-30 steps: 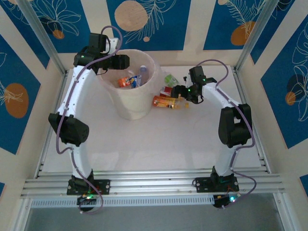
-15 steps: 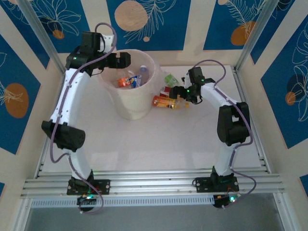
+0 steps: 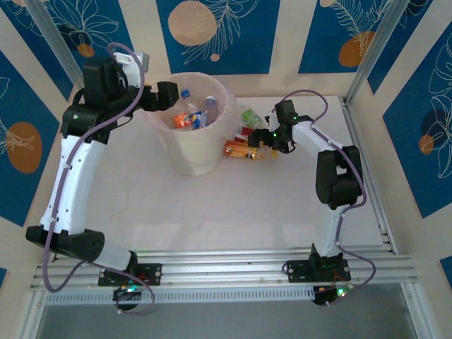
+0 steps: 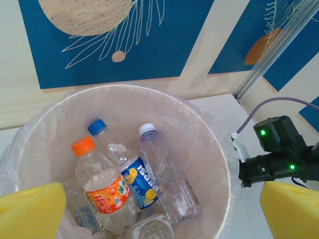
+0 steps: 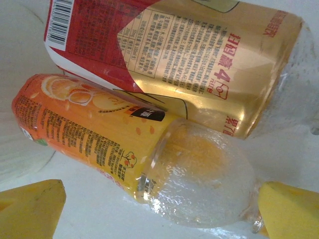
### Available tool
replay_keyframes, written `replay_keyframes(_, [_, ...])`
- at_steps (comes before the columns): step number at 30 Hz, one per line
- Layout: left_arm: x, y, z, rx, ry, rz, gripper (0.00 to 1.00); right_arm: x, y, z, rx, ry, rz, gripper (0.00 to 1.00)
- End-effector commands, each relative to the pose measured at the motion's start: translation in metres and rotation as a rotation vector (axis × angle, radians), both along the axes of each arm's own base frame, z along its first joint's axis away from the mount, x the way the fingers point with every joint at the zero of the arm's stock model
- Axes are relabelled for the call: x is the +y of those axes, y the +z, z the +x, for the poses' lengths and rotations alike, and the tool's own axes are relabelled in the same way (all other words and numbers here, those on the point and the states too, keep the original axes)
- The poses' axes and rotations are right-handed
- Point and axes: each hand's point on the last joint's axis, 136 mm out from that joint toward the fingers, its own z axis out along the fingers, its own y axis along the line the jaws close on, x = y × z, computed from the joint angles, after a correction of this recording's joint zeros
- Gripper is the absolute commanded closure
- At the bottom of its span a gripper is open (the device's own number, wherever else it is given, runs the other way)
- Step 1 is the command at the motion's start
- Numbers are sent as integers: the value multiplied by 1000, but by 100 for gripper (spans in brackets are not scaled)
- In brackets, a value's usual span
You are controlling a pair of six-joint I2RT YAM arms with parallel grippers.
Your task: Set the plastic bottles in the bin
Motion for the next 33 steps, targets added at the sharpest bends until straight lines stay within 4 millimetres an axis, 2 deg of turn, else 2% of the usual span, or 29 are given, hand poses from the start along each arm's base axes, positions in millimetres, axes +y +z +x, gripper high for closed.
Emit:
replay_keyframes(1, [6,4,-2,-21,23,-18,1,7,-2,-6,15,35,25,1])
replay_keyframes(12, [7,1,-6,-17,29,-21,0,25,7,-38,33,107,42,1])
replay_keyframes(21, [8,1,-6,-21,37,-24,1,46,29,-70,36,181,99,0])
replay_keyframes(25, [8,0,-6,-20,33,-24,0,40,41,-73,-18,173,87,1])
replay_keyframes(29, [6,-1,-7,-21,27,-32,0,23,32,-64,-33,137,-29,1])
replay_keyframes(33, [6,-3,-8,-17,28,-39,0,14,8,-53,3,132,-121,1])
